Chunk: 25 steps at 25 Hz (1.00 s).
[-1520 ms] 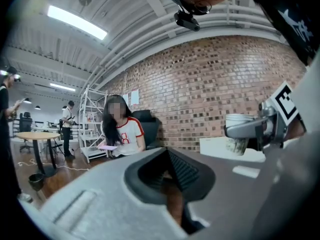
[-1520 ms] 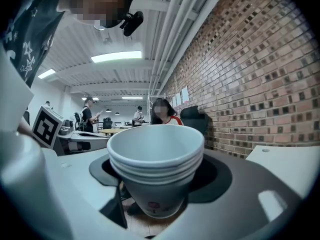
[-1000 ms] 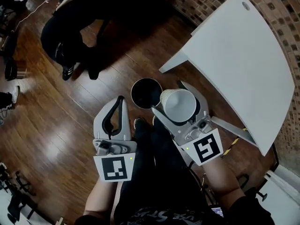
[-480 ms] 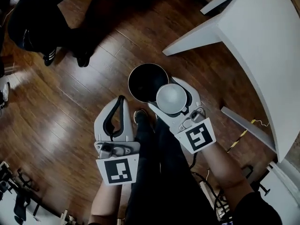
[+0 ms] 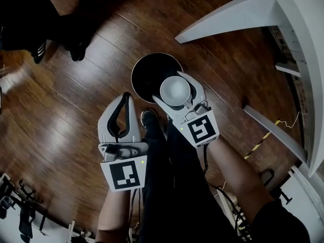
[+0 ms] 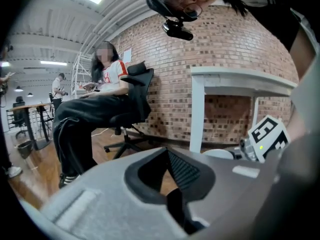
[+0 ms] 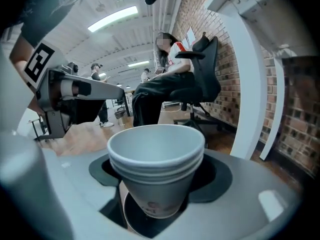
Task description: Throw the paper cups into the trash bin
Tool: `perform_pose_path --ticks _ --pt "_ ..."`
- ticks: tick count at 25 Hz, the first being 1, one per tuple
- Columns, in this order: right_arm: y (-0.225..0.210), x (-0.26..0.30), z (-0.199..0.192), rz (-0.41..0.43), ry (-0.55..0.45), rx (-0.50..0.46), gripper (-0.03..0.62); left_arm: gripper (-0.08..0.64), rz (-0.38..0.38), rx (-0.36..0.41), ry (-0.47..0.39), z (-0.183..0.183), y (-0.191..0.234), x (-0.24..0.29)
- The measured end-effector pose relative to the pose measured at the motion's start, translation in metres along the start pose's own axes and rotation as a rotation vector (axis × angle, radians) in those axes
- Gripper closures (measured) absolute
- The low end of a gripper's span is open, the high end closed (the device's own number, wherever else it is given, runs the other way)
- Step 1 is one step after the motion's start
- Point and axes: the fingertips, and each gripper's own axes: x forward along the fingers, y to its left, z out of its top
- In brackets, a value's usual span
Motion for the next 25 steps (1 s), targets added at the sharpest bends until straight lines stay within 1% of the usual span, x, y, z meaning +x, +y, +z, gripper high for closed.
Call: perform_pose_path --ticks 3,7,15,20,23,25 --pt "-0.004 0.011 -0.021 -0.011 0.016 0.026 0.238 0.555 0.011 -0.021 0.02 -0.015 -0.001 0.006" --pt "-0.004 0.02 -0.039 -0.023 0.036 0.004 0.238 0.555 0.003 -0.025 0.041 -0.025 -0.002 0.01" --pt "-0.003 0.031 -0.063 -0.03 0.097 0.007 0.235 0.555 0.021 -0.038 0.038 -0.029 0.003 0.013" --pt "-0.002 0.034 -0.078 -0.013 0.132 0.05 0.23 0.555 0.016 -0.048 0.048 -0.036 -0.006 0.013" --pt "0.0 0.036 -0.091 0.009 0.161 0.079 0.192 0.555 0.014 -0.05 0.059 -0.042 -0.01 0.013" --pt "0.001 0.037 -0.101 0.016 0.184 0.09 0.189 0.555 0.017 -0.055 0.064 -0.045 -0.012 0.012"
